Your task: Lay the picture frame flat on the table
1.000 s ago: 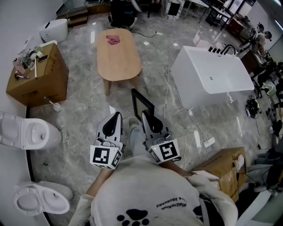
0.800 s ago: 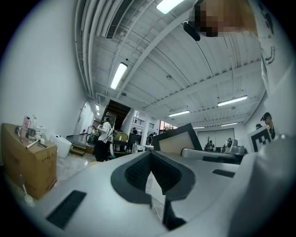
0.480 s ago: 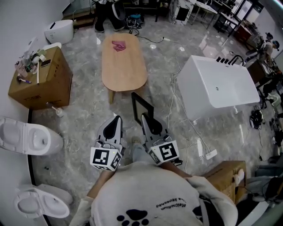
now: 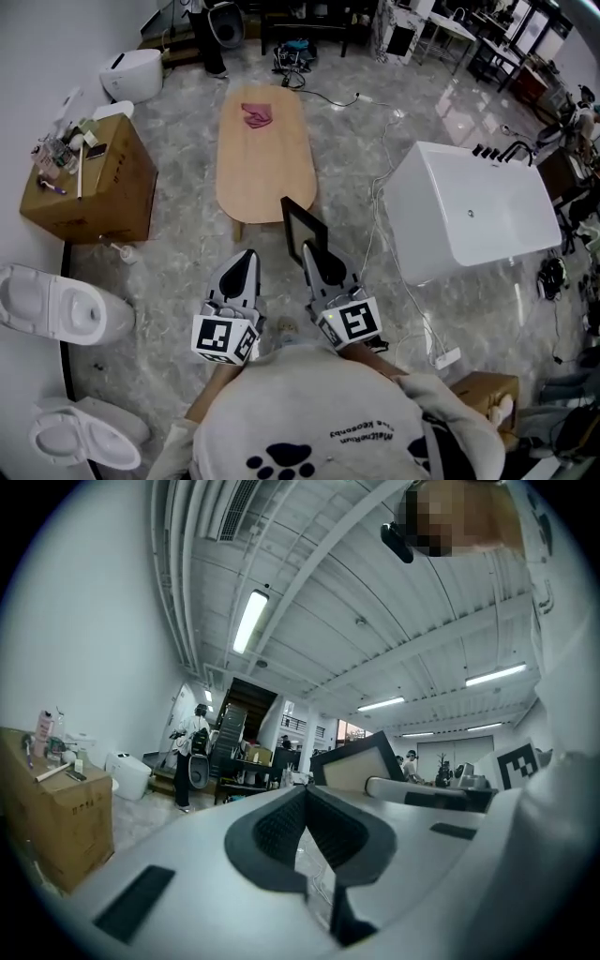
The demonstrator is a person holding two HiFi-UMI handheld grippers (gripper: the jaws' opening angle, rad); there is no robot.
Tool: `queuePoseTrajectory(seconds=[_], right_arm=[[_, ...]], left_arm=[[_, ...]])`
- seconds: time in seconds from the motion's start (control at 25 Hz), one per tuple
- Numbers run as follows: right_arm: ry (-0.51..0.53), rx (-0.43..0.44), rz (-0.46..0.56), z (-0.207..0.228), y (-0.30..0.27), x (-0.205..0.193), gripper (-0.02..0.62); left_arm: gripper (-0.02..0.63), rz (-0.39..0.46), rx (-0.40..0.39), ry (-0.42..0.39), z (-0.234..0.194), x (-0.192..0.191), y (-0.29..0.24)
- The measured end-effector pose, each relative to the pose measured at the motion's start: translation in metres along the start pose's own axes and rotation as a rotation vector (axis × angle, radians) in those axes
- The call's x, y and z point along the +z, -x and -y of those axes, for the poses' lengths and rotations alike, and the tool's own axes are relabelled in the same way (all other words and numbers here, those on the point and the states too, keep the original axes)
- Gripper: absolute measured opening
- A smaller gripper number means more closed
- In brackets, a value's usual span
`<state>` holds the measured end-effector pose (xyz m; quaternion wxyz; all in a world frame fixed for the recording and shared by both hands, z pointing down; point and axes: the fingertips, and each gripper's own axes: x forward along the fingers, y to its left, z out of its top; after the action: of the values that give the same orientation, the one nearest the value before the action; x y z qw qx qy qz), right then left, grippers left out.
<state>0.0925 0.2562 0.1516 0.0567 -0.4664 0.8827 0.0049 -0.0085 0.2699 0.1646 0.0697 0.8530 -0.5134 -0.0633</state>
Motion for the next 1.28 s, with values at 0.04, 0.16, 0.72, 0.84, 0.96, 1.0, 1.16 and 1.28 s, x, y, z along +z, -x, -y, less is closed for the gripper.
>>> queuePoseTrajectory(seconds=[0.04,0.16,0.72,0.84,0.96,1.0,1.16,1.28], right_arm=[[-0.004,0.008,0.000,0.007,-0.005,-0.001,0.031],[-0.010,0.039,0.000,0.023,-0.018,-0.005,0.031],[-0.063,0.071,-0.016,0.047,-0.049,-0.021,0.031],[-0.053,0.043,-0.017,0.054,-0.050,-0.023,0.031],[-0.043,0.026,-0.024,0.061,-0.062,-0.028,0.031],[-0.043,0.023,-0.026,0.063,-0.068,-0.030,0.031],[-0.035,0.013,-0.038,0.074,-0.093,-0.035,0.031],[-0.032,0.006,-0.053,0.083,-0.121,-0.038,0.031]], left_arm=[[0.009,-0.003,0.004,-0.003,-0.001,-0.001,-0.008],[0.009,-0.005,0.021,-0.010,-0.001,-0.004,-0.026],[0.009,-0.041,0.067,-0.009,-0.022,-0.011,-0.053],[0.009,-0.041,0.057,0.002,-0.027,-0.016,-0.060],[0.009,-0.039,0.045,0.016,-0.040,-0.019,-0.073],[0.009,-0.040,0.042,0.022,-0.045,-0.021,-0.078],[0.009,-0.053,0.037,0.051,-0.069,-0.027,-0.104],[0.009,-0.062,0.029,0.057,-0.091,-0.025,-0.127]])
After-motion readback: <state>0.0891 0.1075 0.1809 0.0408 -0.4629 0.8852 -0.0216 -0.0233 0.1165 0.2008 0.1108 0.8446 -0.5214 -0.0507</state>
